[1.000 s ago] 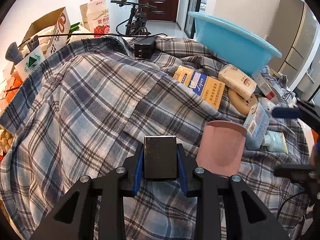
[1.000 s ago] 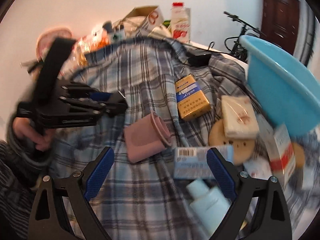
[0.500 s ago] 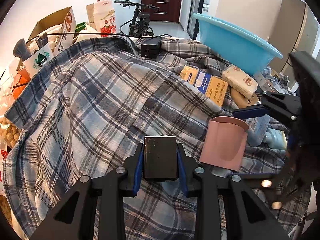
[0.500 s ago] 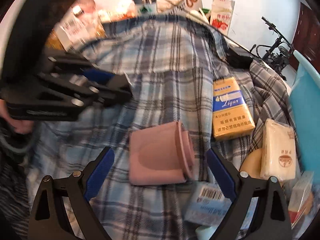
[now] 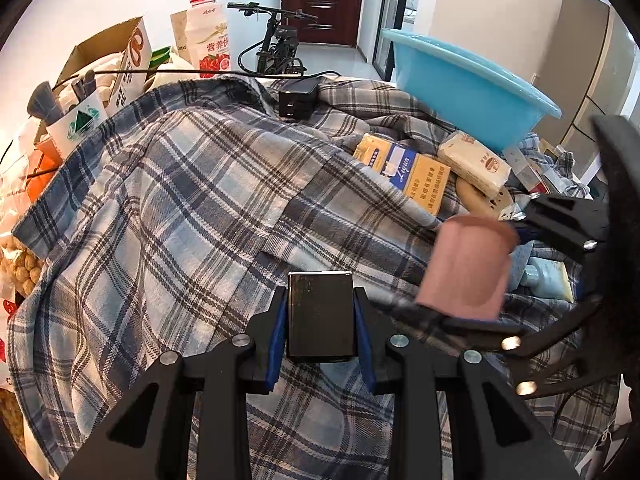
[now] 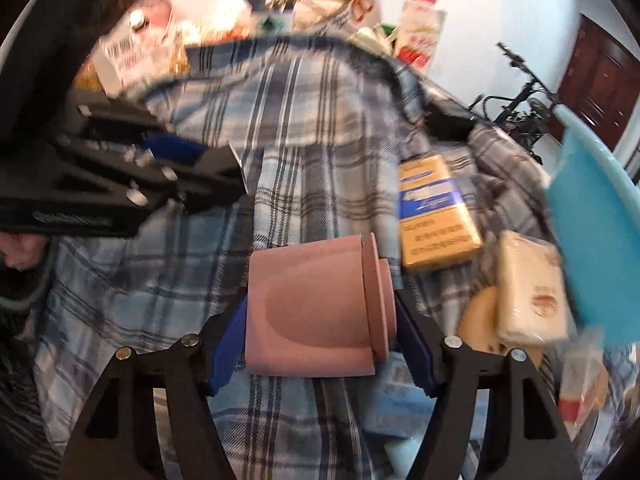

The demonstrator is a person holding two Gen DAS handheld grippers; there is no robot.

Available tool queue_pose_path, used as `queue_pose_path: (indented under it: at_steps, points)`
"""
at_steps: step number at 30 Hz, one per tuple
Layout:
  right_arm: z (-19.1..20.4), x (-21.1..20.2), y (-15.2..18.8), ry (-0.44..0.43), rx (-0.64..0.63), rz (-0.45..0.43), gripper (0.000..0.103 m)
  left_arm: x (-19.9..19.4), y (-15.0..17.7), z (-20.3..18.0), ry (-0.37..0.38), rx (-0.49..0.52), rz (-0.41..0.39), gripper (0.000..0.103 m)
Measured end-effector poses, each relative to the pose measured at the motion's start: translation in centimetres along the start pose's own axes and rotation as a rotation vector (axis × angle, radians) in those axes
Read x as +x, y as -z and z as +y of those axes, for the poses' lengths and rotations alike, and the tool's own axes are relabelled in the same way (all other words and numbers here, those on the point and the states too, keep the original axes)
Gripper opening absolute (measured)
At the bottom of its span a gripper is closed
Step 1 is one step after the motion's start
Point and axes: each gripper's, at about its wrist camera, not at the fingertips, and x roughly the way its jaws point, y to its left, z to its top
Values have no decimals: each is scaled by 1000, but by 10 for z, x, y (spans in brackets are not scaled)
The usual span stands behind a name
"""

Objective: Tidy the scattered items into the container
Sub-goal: 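Carry the black item and pink cup up over the light-blue basin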

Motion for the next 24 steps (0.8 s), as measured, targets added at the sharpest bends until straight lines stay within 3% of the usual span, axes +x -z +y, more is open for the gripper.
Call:
queue_pose_path:
  at_steps: [17, 24]
  points:
    - [-57, -62, 27, 115, 239, -107, 68, -6, -20, -40, 14, 83, -16, 32]
    - [-83, -92, 37, 171, 331, -186, 68, -16, -40, -66, 60, 151, -25, 32]
